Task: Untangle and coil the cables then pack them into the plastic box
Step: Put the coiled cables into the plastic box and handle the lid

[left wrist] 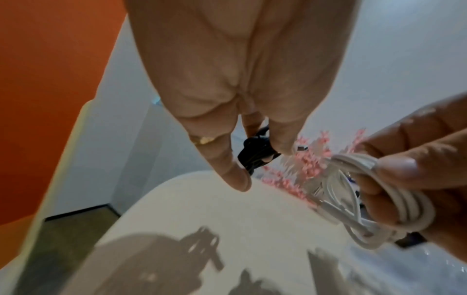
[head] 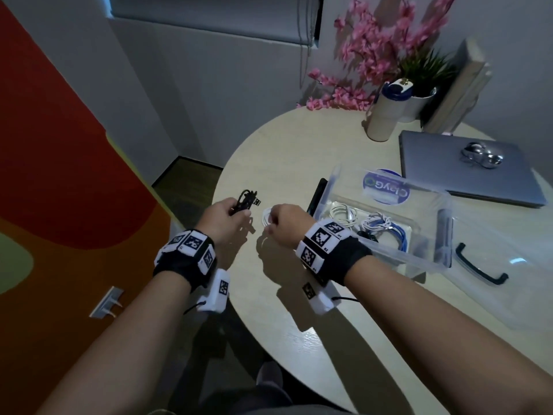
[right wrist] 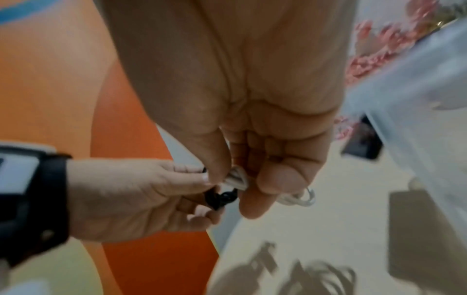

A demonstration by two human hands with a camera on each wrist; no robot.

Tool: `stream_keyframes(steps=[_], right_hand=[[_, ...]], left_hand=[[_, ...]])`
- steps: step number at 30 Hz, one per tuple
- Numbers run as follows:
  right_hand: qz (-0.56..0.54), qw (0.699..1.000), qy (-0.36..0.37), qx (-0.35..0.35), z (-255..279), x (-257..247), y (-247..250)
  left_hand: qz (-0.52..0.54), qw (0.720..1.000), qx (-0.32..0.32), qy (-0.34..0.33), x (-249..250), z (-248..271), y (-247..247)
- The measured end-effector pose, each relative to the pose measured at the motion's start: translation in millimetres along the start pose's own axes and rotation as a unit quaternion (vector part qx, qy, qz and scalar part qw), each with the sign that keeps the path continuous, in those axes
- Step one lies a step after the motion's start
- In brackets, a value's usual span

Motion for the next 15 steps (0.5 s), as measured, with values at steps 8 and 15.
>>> stream_keyframes(steps=[8,15], right_hand=[[-0.008,0.993,-0.045,0.112,35,49,100],[0.113,0.983,-0.143,0.025,47,140,98]], left_hand=[[-0.019,0.991,-0.042,-0.124,115,-17,-34],[-0.189,0.958,-0.169,-0.137,159,-20,-113]])
Point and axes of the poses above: each hand's wrist, its own z-axis away from the middle knuckle, its own y-axis out of the back of the hand, x = y × z, the point moved 7 cm from there along -z, towards the middle knuckle, and after that the axes turned 14 degrees about z, right-handed, at the moved point
